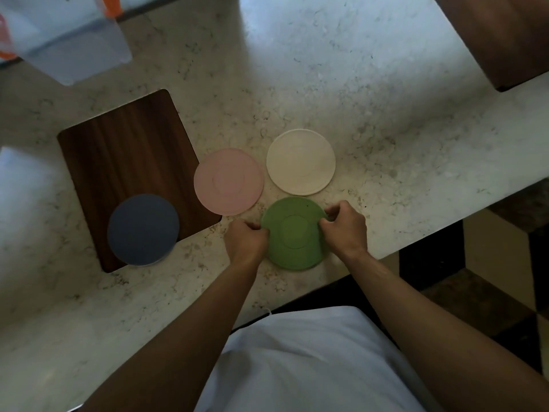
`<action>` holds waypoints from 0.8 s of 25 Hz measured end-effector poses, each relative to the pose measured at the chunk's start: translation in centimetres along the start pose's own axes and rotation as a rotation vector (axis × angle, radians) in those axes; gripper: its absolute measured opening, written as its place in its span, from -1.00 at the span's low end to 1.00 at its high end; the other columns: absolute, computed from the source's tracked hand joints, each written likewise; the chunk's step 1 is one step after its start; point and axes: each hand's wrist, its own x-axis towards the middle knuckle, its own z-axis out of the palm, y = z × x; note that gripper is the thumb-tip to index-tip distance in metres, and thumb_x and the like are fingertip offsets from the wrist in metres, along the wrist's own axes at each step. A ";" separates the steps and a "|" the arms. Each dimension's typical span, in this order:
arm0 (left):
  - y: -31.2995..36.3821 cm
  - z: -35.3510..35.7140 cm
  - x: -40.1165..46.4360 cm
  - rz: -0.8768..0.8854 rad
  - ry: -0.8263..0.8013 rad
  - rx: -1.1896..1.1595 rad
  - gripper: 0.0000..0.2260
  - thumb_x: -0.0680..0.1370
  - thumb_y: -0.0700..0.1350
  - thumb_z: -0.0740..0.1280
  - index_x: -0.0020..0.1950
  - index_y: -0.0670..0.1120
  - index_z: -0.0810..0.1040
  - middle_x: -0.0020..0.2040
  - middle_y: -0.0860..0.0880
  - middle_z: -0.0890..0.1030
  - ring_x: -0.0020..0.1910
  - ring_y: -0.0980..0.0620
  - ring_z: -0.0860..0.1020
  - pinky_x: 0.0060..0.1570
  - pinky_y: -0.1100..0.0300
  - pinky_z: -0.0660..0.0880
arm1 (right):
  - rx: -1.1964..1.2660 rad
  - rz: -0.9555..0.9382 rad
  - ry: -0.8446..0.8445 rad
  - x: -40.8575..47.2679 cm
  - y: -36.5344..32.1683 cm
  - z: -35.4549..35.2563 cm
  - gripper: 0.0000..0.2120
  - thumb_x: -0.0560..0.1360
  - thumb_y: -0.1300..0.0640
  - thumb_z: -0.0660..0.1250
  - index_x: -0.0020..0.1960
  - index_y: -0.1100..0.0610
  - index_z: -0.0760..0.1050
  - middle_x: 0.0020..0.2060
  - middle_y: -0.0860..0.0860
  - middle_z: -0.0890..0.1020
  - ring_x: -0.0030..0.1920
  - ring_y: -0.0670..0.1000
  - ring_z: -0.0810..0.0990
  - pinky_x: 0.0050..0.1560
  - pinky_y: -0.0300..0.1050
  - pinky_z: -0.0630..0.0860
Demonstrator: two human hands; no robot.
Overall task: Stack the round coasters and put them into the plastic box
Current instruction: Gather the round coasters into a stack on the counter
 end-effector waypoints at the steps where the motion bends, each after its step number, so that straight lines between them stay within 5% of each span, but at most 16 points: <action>1: 0.2 -0.1 0.1 0.000 -0.010 -0.037 -0.98 0.34 -0.19 0.45 -0.25 -0.11 0.67 -0.27 -0.05 0.68 -0.16 -0.07 0.66 -0.19 0.12 0.55 | 0.040 -0.005 -0.006 0.2 -0.1 -0.3 -0.84 0.42 0.17 0.45 -0.07 0.01 0.51 -0.22 -0.15 0.57 -0.22 -0.13 0.57 -0.29 -0.45 0.37; 4: 1.3 -0.6 0.6 -0.015 -0.029 -0.132 -0.96 0.36 -0.20 0.50 -0.22 -0.09 0.70 -0.23 -0.08 0.71 -0.16 -0.08 0.68 -0.03 0.00 0.64 | 0.129 -0.032 -0.006 1.4 -0.7 -1.6 -0.82 0.41 0.16 0.49 -0.12 -0.04 0.51 -0.27 -0.24 0.56 -0.24 -0.31 0.53 -0.34 -0.52 0.35; 20: 13.5 1.0 10.6 0.087 0.005 -0.104 -0.83 0.38 -0.16 0.55 -0.05 -0.06 0.70 -0.08 -0.06 0.73 -0.10 0.02 0.67 0.10 0.07 0.63 | 0.153 -0.010 0.066 14.8 -6.6 -3.9 -0.83 0.40 0.13 0.53 -0.03 0.03 0.62 -0.23 -0.15 0.61 -0.23 -0.26 0.56 -0.28 -0.52 0.35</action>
